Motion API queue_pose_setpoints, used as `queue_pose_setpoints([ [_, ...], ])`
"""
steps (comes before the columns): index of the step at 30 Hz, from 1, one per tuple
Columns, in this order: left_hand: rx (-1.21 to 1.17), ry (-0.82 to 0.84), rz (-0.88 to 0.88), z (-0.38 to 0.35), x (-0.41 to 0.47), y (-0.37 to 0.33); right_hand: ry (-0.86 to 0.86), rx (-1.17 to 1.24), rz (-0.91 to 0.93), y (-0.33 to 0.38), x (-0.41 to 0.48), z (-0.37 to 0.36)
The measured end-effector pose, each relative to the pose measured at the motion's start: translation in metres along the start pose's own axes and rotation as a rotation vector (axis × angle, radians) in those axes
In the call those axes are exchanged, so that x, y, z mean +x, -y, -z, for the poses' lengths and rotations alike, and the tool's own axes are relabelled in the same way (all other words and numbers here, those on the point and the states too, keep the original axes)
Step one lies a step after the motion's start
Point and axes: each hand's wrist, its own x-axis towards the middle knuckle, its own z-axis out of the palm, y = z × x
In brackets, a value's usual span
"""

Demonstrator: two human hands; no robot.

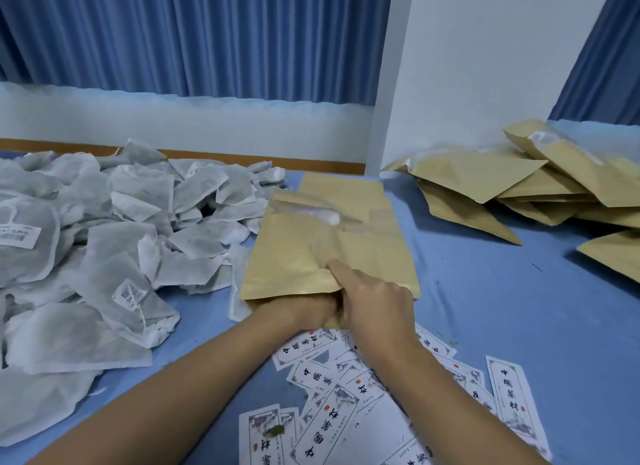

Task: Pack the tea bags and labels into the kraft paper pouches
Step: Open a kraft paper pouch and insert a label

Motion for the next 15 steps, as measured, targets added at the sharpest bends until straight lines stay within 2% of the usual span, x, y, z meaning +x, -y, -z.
queue_pose_setpoints([
  [1,-0.074,-0.090,-0.080,-0.001,-0.013,-0.001,0.008,-0.025,-0.001,0.002,0.000,0.000],
  [4,-0.165,-0.367,-0.150,-0.003,-0.065,0.005,0.059,-0.111,-0.042,0.005,0.002,0.000],
  [6,-0.135,-0.563,-0.215,-0.001,-0.086,0.013,0.065,-0.141,-0.102,0.003,0.003,0.002],
  [8,-0.159,-0.734,-0.197,0.005,-0.097,0.018,0.041,-0.142,-0.169,-0.002,0.004,0.005],
  [11,-0.140,-0.761,0.096,0.011,-0.094,0.032,0.049,-0.179,-0.235,-0.010,0.004,0.005],
  [13,-0.149,-0.656,0.293,0.010,-0.087,0.044,0.072,-0.187,-0.250,-0.011,0.004,0.006],
  [15,-0.140,-0.489,0.361,0.005,-0.080,0.055,0.086,-0.184,-0.252,-0.012,0.003,0.006],
])
